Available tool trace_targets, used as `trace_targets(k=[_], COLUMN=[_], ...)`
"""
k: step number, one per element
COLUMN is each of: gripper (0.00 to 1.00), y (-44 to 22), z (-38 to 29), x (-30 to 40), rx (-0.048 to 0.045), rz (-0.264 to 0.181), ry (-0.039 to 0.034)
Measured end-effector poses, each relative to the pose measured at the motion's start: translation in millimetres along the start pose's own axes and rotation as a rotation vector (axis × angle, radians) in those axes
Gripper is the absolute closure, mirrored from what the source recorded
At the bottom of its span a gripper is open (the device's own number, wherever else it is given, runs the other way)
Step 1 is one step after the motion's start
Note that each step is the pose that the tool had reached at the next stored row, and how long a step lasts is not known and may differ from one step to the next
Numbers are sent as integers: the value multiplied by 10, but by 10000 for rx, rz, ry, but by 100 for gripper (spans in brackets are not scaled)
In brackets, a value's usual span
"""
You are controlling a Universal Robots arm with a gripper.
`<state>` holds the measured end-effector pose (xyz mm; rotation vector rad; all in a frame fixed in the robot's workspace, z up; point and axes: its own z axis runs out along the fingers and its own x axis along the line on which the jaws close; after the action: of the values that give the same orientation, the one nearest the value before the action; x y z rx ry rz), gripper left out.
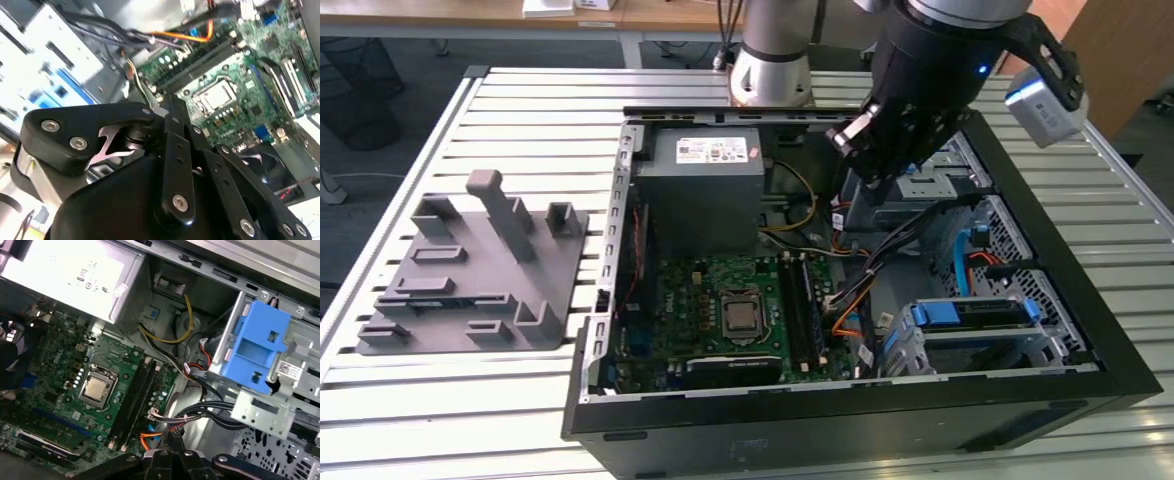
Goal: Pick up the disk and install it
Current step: 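Insert the first disk wire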
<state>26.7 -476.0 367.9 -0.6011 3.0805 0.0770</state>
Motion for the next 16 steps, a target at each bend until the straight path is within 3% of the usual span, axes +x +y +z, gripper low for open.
trace_targets(k=[4,16], gripper=[89,89], y=[-44,-52], z=[1,1], x=[-111,-117], rx=[-3,-3], rz=[1,0], ry=[9,9])
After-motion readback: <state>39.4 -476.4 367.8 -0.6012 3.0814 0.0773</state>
